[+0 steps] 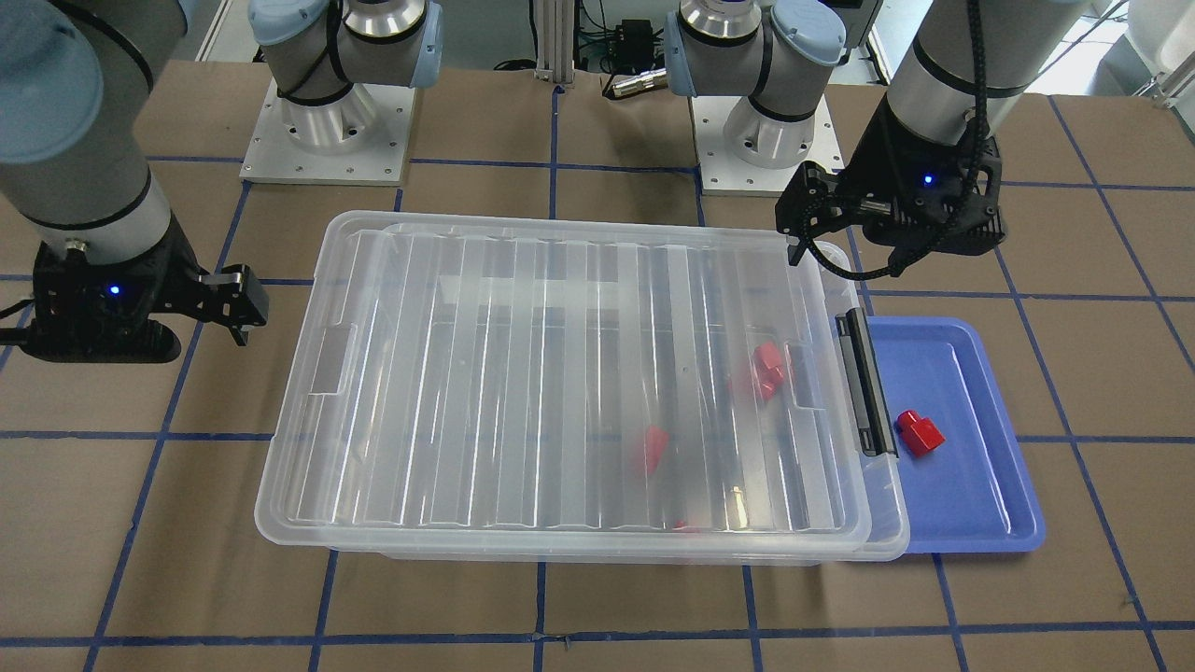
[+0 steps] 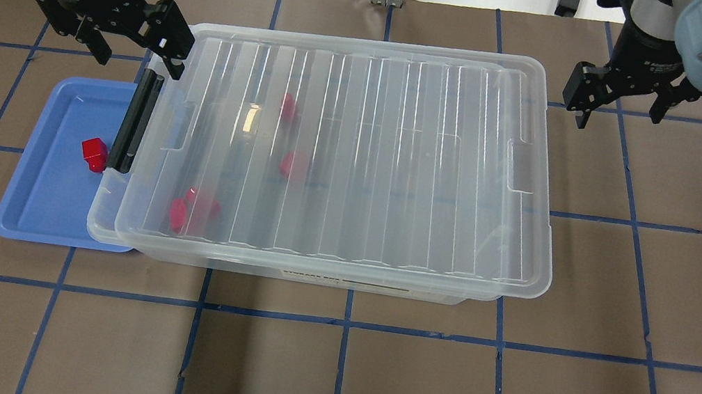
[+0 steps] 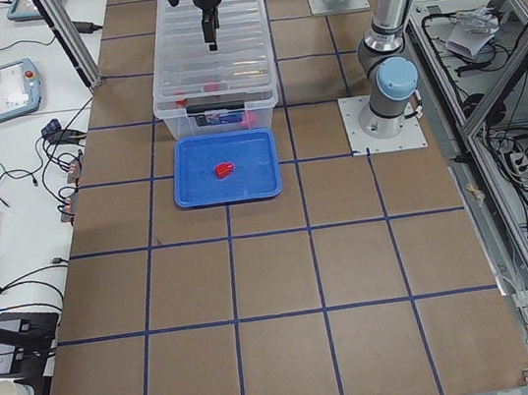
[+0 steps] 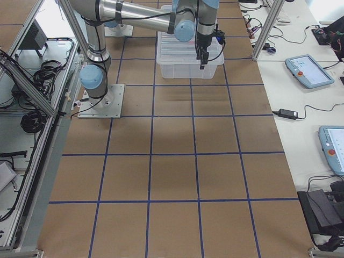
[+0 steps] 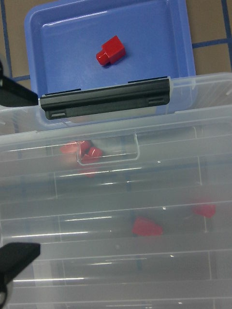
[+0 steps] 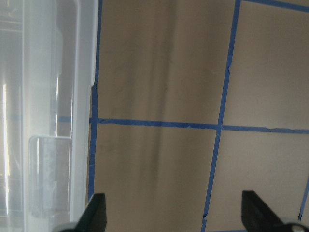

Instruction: Place red block in blue tray from box

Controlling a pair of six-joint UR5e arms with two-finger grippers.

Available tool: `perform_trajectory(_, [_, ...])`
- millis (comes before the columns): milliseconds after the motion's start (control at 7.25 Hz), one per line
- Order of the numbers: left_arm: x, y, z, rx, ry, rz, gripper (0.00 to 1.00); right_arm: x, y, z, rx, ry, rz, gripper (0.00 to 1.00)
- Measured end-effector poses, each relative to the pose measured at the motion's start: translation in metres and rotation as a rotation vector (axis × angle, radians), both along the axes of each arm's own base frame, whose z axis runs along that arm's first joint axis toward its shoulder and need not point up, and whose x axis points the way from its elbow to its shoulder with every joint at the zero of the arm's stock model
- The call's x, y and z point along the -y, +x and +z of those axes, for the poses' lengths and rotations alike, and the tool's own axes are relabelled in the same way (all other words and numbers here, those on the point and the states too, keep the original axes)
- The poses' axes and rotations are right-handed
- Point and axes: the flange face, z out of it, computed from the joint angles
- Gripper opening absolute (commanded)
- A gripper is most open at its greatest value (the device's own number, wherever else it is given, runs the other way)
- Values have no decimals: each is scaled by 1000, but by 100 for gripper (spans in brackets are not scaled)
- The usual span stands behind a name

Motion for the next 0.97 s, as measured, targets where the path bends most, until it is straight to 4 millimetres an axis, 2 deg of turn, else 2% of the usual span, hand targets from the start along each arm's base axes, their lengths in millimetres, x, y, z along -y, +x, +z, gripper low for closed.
perform_trajectory(276, [0,0,-1,4,2,-2,100,-29,9,32,58,14,-43,100])
perform_trajectory(414, [0,1,-1,7,3,-3,100,-39,16,39,103,16,-77,100])
perform_trajectory(690, [-1,-2,0,3,-1,-2,100,-51,34,40,151,24,-160,100])
perform_trajectory(966, [-2,-4,6,-1,-10,9,100,-62,43,49,192,20,-184,100])
